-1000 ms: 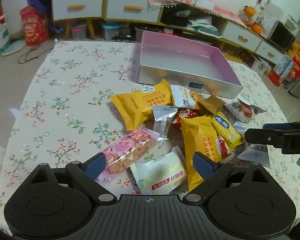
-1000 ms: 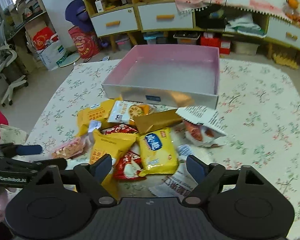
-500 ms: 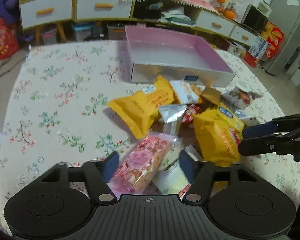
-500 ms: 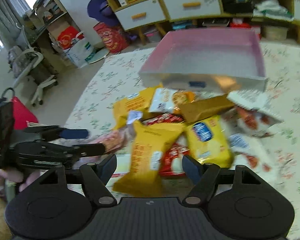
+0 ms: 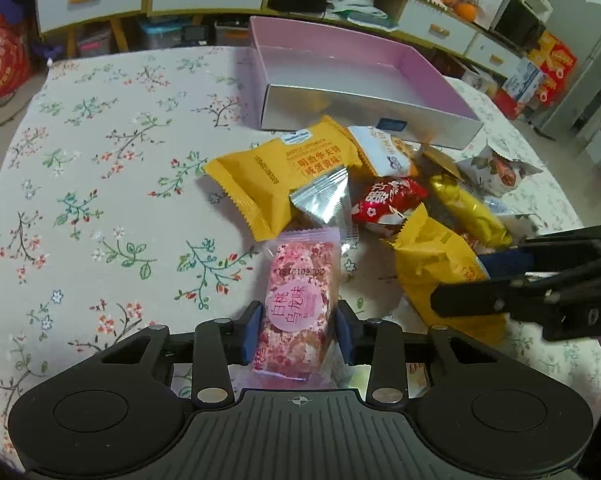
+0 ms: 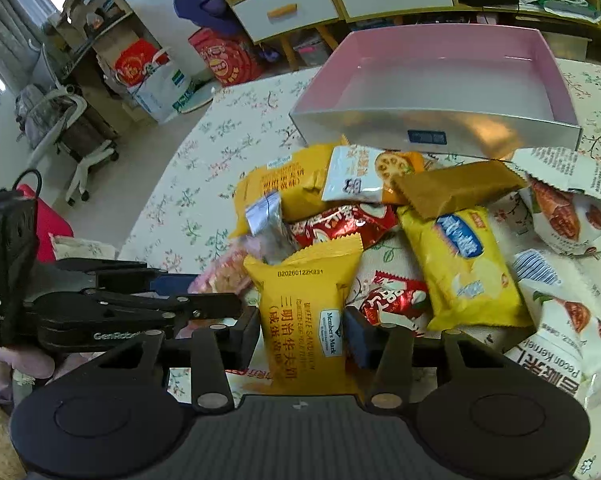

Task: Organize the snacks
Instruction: 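Grasp the pink pastry packet with the left tool while the right tool grasps the yellow cake packet, then carry both packets over the pink tray and lower them inside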

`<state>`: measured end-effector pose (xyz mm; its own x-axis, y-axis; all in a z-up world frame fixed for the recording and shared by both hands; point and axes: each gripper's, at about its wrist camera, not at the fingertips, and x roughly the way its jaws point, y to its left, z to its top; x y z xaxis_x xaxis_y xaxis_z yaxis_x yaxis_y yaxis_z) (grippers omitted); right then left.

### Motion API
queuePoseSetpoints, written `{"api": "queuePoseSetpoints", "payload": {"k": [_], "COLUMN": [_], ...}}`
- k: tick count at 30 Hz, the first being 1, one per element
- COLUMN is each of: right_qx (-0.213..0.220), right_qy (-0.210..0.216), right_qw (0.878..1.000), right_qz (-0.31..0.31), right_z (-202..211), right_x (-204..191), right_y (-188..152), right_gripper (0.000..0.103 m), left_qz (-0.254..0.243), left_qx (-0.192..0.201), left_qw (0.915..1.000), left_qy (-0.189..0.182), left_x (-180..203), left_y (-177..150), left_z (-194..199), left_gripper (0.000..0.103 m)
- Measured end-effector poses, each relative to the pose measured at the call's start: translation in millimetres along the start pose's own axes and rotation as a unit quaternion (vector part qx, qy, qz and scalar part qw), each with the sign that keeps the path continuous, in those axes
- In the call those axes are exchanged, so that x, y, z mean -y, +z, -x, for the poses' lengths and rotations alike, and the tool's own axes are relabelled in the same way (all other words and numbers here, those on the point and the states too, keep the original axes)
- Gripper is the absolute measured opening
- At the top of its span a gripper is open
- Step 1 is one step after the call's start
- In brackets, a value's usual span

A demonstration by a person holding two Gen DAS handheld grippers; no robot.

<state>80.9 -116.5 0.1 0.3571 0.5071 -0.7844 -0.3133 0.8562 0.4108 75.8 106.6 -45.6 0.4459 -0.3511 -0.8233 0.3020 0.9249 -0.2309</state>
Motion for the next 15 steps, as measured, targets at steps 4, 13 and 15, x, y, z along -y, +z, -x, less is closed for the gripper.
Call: {"api": "queuePoseSetpoints", "payload": {"k": [4, 13, 15], "right_qx": [-0.008, 0.009, 0.016], "right_qy": [-0.028, -0.031, -0.026], "right_qw": [0.999, 0.999, 0.999], "right_qz": [0.032, 0.029, 0.026], "right_z": [-5.6, 7.1, 12.1], "right_x": [-6.6, -8.5, -8.6], "right_y": [-5.7, -5.1, -3.0], "right_gripper": [0.013, 0.009, 0.009], "left_qz": [0.001, 0.023, 0.025], "left_qx": [0.006, 0.012, 0.018], "left_qw": [0.9999, 0.9993, 0.9992], "left_qy": [0.015, 0.025, 0.024], "left_x": [4.8, 5.8, 6.6], "left_y": [0.2, 2.6, 4.2], "left_z": [-1.5, 6.3, 11.5], "left_gripper": [0.032, 0.029, 0.029]}}
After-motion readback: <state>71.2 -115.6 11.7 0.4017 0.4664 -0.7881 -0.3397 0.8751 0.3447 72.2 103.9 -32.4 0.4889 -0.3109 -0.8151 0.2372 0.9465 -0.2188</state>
